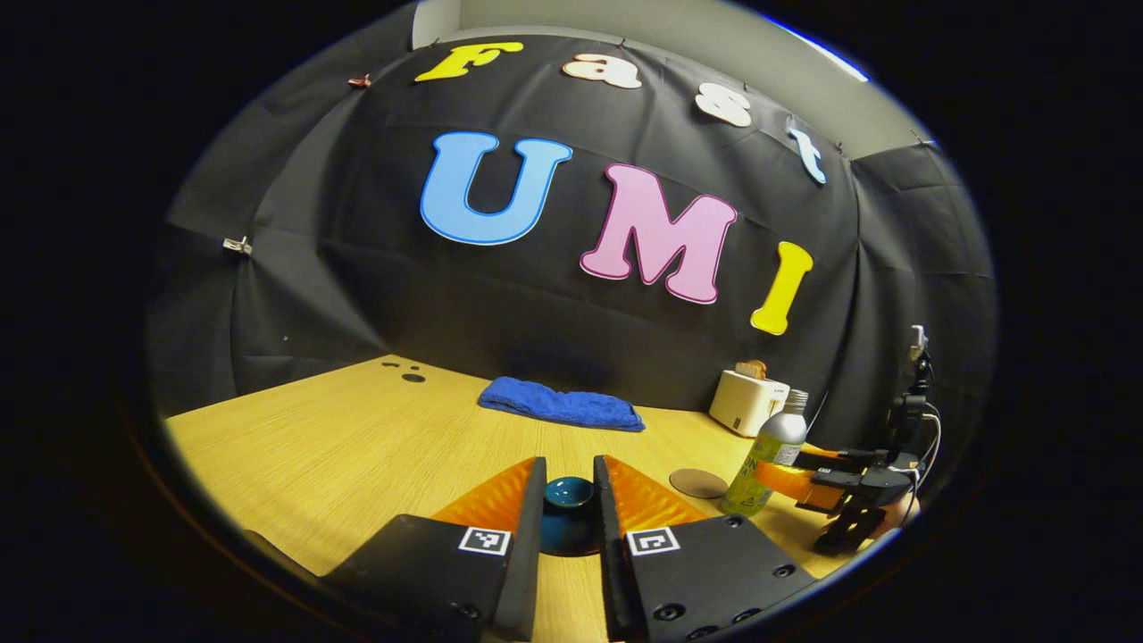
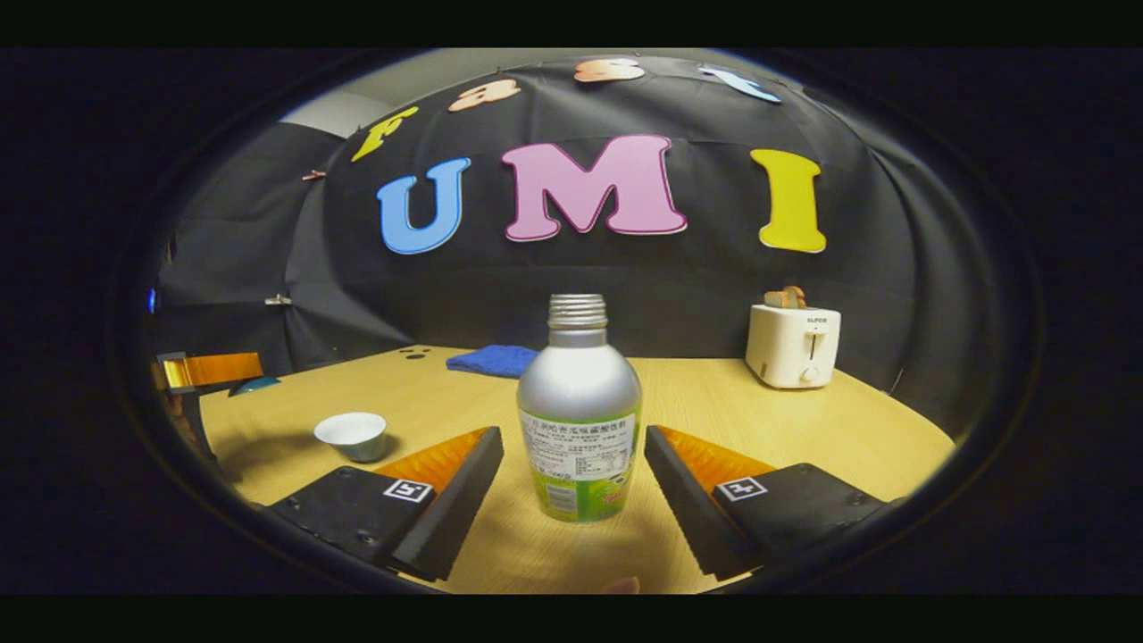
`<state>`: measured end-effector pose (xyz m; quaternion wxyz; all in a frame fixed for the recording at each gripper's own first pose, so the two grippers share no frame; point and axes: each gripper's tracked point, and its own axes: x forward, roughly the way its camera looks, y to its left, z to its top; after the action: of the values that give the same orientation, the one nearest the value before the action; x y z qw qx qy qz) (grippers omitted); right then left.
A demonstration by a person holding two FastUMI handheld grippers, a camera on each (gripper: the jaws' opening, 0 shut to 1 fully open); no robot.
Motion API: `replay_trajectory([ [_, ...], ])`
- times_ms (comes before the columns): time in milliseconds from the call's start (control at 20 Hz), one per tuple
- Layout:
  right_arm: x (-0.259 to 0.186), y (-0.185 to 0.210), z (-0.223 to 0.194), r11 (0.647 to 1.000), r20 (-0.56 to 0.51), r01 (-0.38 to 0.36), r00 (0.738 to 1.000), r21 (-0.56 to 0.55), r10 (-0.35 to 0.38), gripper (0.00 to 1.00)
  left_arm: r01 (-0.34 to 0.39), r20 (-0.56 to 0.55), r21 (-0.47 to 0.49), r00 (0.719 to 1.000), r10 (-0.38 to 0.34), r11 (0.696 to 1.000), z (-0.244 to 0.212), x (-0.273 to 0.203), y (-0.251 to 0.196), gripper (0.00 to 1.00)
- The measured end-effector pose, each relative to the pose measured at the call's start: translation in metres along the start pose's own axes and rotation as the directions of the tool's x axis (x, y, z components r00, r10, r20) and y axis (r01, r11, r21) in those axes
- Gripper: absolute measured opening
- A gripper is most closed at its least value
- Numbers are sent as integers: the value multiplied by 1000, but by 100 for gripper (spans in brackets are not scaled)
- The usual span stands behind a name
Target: Open the teacup lid with one hand, grasp the water bottle and pour water into the teacup with the other hand; after pouring, place the water bottle on the coaster and then close the teacup lid.
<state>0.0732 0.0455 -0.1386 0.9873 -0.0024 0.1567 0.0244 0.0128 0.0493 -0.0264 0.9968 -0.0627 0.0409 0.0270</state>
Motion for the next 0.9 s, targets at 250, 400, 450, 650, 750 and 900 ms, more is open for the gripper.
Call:
replay_trajectory([
  [250, 6, 0, 6, 994, 29, 25, 999, -108, -22, 80, -15, 10, -4, 1000, 15, 1000, 3, -2, 10, 33],
  [400, 7, 0, 24, 947, 87, 90, 994, -310, -66, 80, -24, 16, -35, 1000, 25, 999, 4, -1, 17, 33],
  [450, 10, 2, 30, 916, 103, 113, 992, -385, -79, 80, -24, 16, -41, 1000, 25, 999, 4, -1, 19, 33],
  [650, 11, 15, 38, 760, 140, 154, 987, -632, -84, 80, -58, 24, -44, 998, 59, 997, 4, -1, 35, 33],
  [750, 14, 26, 34, 683, 130, 141, 989, -716, -68, 80, -63, 26, -57, 998, 65, 996, 5, -1, 41, 33],
  [900, 22, 41, 27, 565, 121, 129, 991, -815, -52, 80, -64, 14, -70, 998, 65, 995, 1, 1, 43, 33],
])
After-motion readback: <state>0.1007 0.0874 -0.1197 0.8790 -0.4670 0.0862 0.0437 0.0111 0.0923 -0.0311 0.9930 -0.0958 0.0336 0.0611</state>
